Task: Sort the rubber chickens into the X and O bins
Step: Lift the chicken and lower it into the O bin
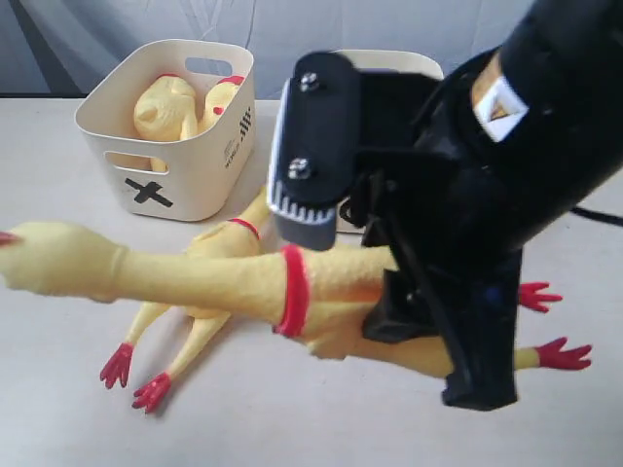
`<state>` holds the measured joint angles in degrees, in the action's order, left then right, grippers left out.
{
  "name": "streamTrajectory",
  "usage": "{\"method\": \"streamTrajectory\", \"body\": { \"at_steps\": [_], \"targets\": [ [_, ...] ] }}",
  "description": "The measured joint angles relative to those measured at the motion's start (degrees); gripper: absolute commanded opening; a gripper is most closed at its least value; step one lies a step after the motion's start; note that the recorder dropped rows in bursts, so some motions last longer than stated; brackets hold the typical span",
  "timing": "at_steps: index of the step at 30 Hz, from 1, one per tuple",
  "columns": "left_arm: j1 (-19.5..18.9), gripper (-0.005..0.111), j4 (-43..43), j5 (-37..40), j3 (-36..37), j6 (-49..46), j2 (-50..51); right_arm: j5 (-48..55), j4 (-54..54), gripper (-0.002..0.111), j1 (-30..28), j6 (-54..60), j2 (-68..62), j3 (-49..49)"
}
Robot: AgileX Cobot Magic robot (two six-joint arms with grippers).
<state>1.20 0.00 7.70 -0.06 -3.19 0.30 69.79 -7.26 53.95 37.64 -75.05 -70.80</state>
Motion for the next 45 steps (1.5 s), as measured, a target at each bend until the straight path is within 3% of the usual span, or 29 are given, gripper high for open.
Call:
{"method": "streamTrajectory", "body": {
  "at_steps": [3,7,11,15,20,25,32,36,39,41,43,45],
  "targets": [
    [0.00,0.000,0.00,0.00,0.00,0.00,0.00,-1.70,5.46,-0.001,0.00,-0.66,3.62,0.00],
    [0.00,0.000,0.00,0.00,0.00,0.00,0.00,-19.19,19.10,-0.001,-0.30,-10.67,5.01,0.05],
    [0.00,0.000,0.00,0.00,0.00,0.00,0.00,-39.72,41.94,-0.001,-5.49,-40.30,2.45,0.05],
    [0.00,0.000,0.00,0.00,0.00,0.00,0.00,-51.07,62.21,-0.001,-13.43,-71.57,-2.65,-0.15],
    [0.00,0.000,0.00,0.00,0.00,0.00,0.00,-60.24,74.34,-0.001,-22.41,-99.74,-12.14,-0.15],
    [0.00,0.000,0.00,0.00,0.00,0.00,0.00,-71.27,77.94,-0.001,-27.06,-102.94,-19.80,-0.15],
    [0.00,0.000,0.00,0.00,0.00,0.00,0.00,-71.37,78.55,0.001,-31.74,-102.36,-26.42,-1.90],
    [0.00,0.000,0.00,0.00,0.00,0.00,0.00,-73.97,78.01,0.025,-32.47,-102.20,-26.78,-2.26],
    [0.00,0.000,0.00,0.00,0.00,0.00,0.00,-75.00,77.73,0.052,-32.47,-102.09,-26.78,-2.77],
    [0.00,0.000,0.00,0.00,0.00,0.00,0.00,-75.25,77.62,0.076,-32.47,-102.22,-26.78,-2.76],
    [0.00,0.000,0.00,0.00,0.00,0.00,0.00,-75.25,77.62,0.091,-32.47,-103.02,-26.78,-2.76],
    [0.00,0.000,0.00,0.00,0.00,0.00,0.00,-75.25,77.62,0.090,-32.47,-104.23,-26.78,-3.00]
  ]
}}
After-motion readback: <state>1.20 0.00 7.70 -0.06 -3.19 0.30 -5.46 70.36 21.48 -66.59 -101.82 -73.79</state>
